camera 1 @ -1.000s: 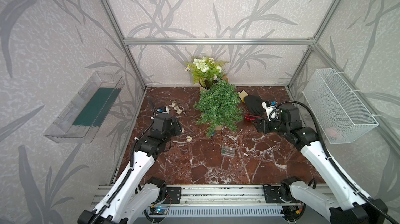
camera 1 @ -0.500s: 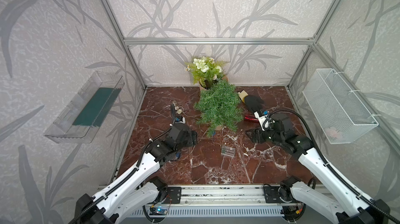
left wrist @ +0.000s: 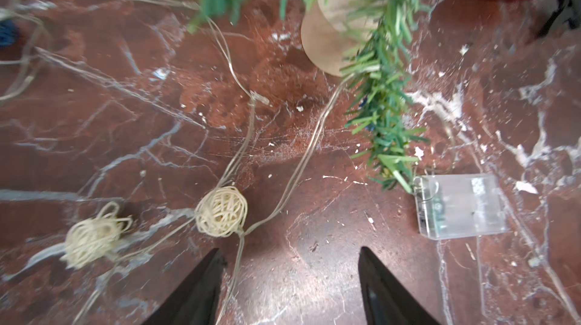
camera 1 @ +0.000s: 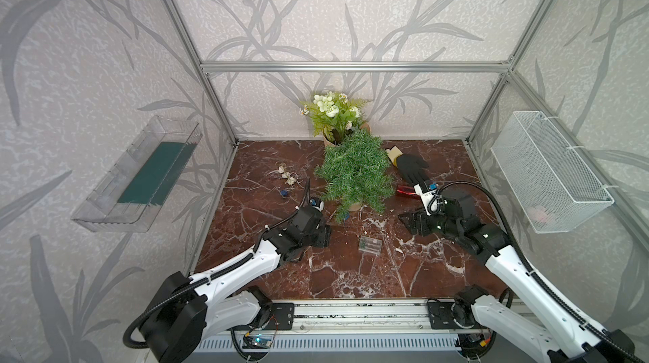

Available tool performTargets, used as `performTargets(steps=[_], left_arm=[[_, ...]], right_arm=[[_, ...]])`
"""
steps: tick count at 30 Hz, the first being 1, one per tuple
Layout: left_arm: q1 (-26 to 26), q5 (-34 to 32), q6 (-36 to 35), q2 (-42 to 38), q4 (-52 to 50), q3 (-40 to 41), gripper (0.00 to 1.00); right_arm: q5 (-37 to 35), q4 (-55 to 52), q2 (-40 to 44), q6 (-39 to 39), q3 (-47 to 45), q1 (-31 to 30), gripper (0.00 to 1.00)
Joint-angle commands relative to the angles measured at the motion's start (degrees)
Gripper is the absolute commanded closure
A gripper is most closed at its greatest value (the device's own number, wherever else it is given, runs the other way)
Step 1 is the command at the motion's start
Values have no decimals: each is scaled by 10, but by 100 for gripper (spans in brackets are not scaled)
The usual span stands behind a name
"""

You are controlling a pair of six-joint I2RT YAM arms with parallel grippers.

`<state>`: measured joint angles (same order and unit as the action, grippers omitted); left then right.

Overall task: Remove string lights from the small christmas tree
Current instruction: Place the light string at the center of the board, then pick up the light string from the Christmas tree.

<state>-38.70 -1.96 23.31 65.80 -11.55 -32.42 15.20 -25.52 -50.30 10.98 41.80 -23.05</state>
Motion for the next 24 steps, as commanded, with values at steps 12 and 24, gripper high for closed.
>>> performTargets(steps=[12, 24], left_arm=[[-3, -9, -38, 102, 207, 33, 68], [-5, -22, -22, 70, 128, 10, 100]], right_arm=[[-2, 12, 14, 11, -11, -4, 24], [-11, 5, 30, 8, -24, -4, 24]])
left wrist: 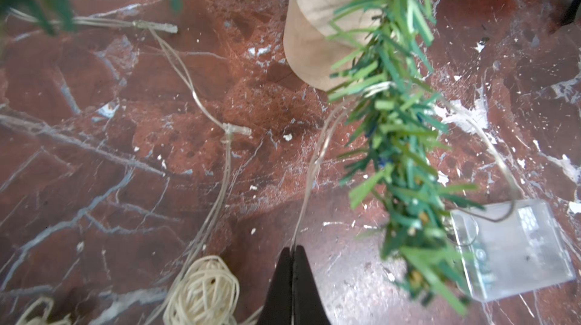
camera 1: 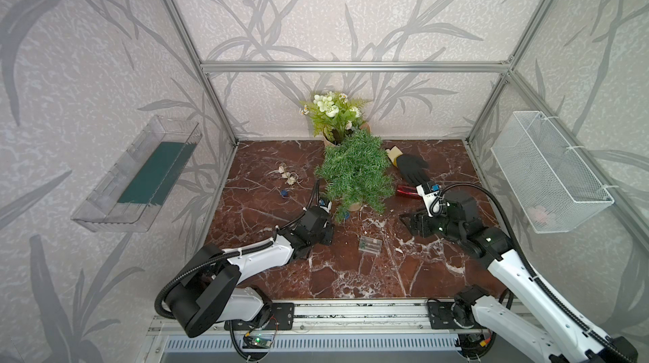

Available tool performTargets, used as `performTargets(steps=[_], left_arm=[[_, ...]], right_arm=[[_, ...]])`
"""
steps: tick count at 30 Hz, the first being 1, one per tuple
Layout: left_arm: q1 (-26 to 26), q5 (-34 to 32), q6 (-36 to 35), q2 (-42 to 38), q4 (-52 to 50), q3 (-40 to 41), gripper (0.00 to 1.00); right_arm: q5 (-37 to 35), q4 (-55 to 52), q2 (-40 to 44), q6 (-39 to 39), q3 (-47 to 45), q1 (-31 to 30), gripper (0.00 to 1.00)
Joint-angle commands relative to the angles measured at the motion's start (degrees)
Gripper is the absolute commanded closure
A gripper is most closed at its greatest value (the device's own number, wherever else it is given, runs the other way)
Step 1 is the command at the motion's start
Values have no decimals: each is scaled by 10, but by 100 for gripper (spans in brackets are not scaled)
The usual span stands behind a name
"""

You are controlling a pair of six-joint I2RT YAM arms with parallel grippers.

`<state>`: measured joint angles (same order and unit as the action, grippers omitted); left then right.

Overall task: Remove string lights from the small christmas tree
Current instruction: Pick up the light string from the Christmas tree.

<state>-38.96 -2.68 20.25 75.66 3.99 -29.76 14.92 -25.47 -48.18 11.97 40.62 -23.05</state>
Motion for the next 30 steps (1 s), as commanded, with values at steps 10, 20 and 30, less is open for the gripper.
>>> performTargets(steps=[10, 20, 30], left_arm=[[-5, -56, 4, -157, -133, -39, 100], [-13, -18, -15, -144, -141, -105, 100], [-52, -61, -65, -118, -179, -177, 100]], right_arm=[[-4, 15, -2, -2, -11, -4, 24], [-3, 12, 5, -1, -13, -4, 24], [-7, 2, 20, -2, -16, -4, 24]])
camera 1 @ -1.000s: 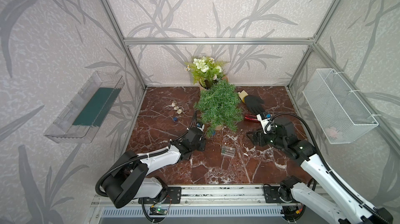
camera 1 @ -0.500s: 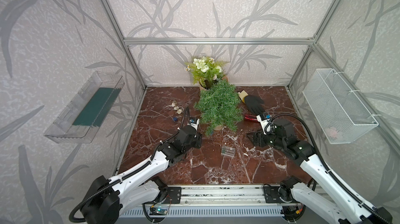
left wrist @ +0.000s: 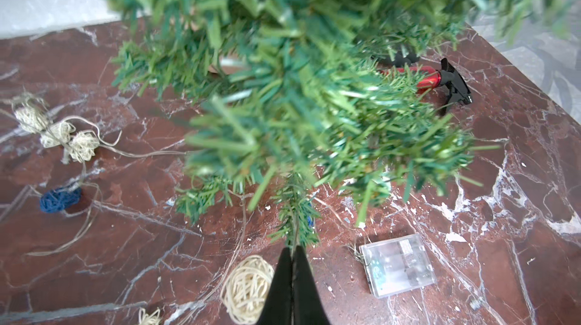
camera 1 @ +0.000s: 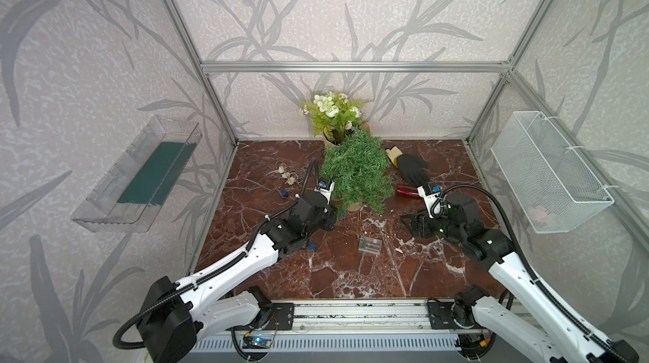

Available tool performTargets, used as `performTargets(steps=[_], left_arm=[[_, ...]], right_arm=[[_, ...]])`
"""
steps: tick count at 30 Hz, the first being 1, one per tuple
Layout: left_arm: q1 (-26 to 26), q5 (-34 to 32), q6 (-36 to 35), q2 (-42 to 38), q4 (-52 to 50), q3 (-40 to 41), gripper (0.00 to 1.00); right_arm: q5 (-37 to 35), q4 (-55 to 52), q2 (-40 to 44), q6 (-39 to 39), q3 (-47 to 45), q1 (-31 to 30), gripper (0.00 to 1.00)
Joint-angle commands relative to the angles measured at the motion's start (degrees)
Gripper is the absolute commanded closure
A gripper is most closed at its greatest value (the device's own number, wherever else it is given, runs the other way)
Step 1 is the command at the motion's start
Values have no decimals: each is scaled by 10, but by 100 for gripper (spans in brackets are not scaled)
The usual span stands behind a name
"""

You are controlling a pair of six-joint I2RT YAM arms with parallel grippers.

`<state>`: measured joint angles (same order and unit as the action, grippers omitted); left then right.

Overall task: Remove string lights from the small christmas tree
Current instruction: Pick up the light string from the Christmas tree, then remove the light string from the Christmas tree.

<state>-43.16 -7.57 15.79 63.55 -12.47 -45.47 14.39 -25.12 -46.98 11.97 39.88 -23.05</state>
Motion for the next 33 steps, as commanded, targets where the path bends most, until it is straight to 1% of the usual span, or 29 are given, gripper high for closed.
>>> performTargets(steps=[1, 6, 11, 14, 18, 25, 28, 33], left_arm=[[-16, -4, -21, 4, -9, -20, 100], [-30, 18, -9, -4, 8, -22, 100], [-32, 30, -11, -19, 17, -29, 100], [-32, 56, -13, -15, 13, -29, 100], [-32, 102, -14, -13, 25, -7, 100], [-32, 134, 2, -22, 25, 28, 100], [-33, 157, 5, -15, 10, 39, 100], [-35, 173, 14, -6, -17, 66, 100]], right_arm=[[0, 0, 7, -2, -8, -3, 24], [1, 1, 7, -1, -11, -3, 24], [0, 4, 7, -1, -15, -4, 24], [1, 6, 7, 1, -16, -4, 24], [-1, 5, 11, 0, -17, -4, 24], [-3, 2, 13, -1, -19, -4, 24], [-2, 2, 14, 0, -18, -3, 24], [0, 4, 16, 4, -20, -4, 24]])
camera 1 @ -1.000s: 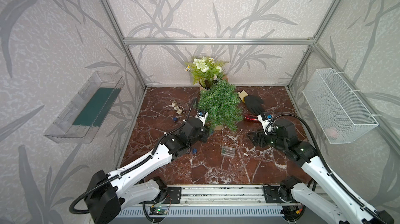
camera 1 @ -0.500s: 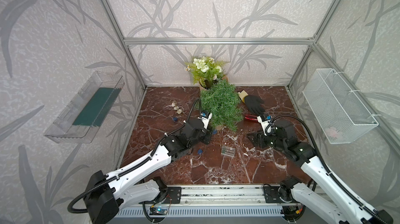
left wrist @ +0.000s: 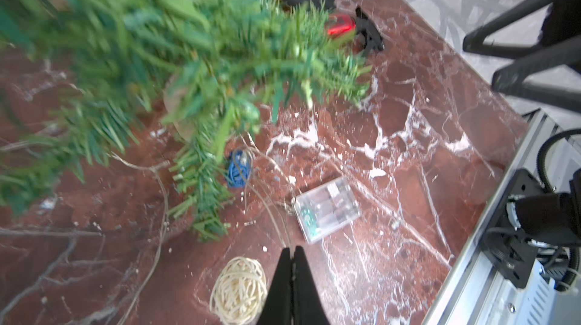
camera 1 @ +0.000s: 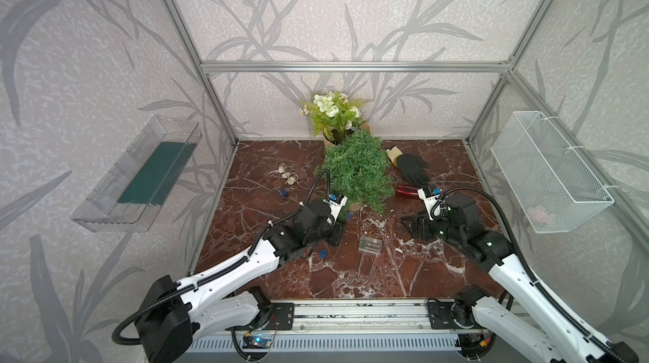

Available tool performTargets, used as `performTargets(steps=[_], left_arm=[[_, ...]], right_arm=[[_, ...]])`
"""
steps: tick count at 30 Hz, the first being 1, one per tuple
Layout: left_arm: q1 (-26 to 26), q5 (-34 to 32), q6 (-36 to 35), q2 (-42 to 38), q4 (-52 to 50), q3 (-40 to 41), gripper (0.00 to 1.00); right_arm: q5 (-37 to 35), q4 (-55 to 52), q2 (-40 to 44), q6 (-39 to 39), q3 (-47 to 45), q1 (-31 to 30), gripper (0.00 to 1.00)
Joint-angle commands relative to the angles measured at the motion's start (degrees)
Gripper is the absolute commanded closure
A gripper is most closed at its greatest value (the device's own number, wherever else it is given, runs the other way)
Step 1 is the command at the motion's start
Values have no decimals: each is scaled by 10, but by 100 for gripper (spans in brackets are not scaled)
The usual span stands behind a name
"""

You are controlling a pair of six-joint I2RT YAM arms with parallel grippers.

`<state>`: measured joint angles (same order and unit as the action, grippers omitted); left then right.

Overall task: Remove string lights from the small christmas tree
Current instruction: Remove the light string from the Christmas tree.

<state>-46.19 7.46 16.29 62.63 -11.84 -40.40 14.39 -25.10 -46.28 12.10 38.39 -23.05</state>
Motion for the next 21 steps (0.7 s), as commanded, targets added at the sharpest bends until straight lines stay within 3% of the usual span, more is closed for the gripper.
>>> performTargets(steps=[1, 14, 18, 21], left_arm=[[-6, 28, 12, 3, -24, 22, 100], [-52, 119, 24, -36, -54, 39, 100], [-53, 92, 23, -57, -66, 44, 100], [-54, -30, 59, -83, -97, 57, 100]], right_arm=[[0, 4, 9, 4, -6, -3, 24], [5, 12, 8, 16, -7, -3, 24], [7, 9, 11, 19, -8, -4, 24], [6, 5, 17, 22, -10, -4, 24]])
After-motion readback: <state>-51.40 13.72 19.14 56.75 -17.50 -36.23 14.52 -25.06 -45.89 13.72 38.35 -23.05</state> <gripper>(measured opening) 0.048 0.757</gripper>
